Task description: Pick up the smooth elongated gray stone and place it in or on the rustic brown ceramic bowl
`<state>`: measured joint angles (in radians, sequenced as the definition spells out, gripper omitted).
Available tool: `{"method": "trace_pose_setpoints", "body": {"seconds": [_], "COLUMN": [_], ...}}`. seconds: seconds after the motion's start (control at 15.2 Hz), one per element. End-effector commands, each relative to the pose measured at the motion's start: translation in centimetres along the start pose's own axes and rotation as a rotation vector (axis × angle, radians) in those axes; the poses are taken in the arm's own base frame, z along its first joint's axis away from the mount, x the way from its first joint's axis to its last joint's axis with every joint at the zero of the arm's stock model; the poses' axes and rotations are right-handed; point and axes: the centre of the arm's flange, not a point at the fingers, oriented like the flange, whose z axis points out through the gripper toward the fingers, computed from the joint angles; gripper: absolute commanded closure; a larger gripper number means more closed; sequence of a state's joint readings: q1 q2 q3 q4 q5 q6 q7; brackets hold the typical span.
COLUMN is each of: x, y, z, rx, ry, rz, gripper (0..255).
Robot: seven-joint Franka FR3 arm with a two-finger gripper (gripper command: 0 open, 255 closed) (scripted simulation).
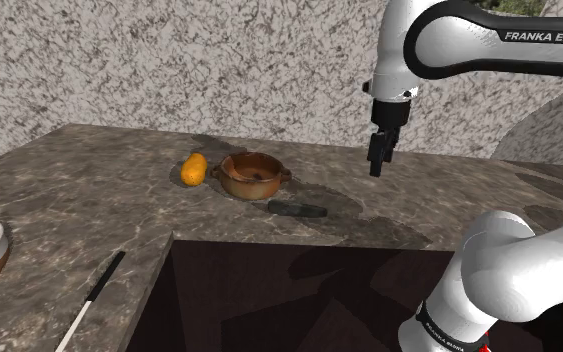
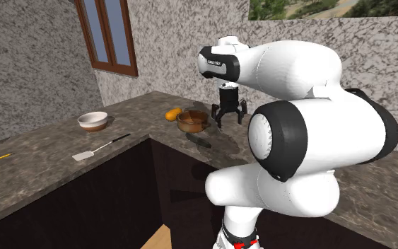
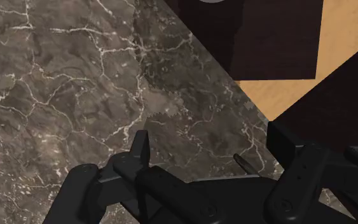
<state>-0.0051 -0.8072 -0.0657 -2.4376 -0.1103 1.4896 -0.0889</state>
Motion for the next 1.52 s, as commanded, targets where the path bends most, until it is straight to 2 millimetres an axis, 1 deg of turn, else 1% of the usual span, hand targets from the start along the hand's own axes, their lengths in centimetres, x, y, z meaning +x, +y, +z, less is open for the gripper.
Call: {"method": "trace_pose_setpoints", "body": {"seconds": [0.0,0.46,0.73,0.99,1.06,1.45], "x": [0.0,5.5,8.4,11.0,11.4,12.1], "y": [0.0,-3.4,-6.0,-9.0,-9.5,-9.7], "z": [0.0,4.5,6.8,8.9,9.2,12.3], "rx": [0.0,-0.005,-0.008,-0.011,-0.011,-0.011], "ry": [0.0,0.113,0.178,0.243,0.253,0.253], "rz": [0.0,-0.283,-0.445,-0.607,-0.631,-0.631], "gripper": [0,0,0,0,0,0]}}
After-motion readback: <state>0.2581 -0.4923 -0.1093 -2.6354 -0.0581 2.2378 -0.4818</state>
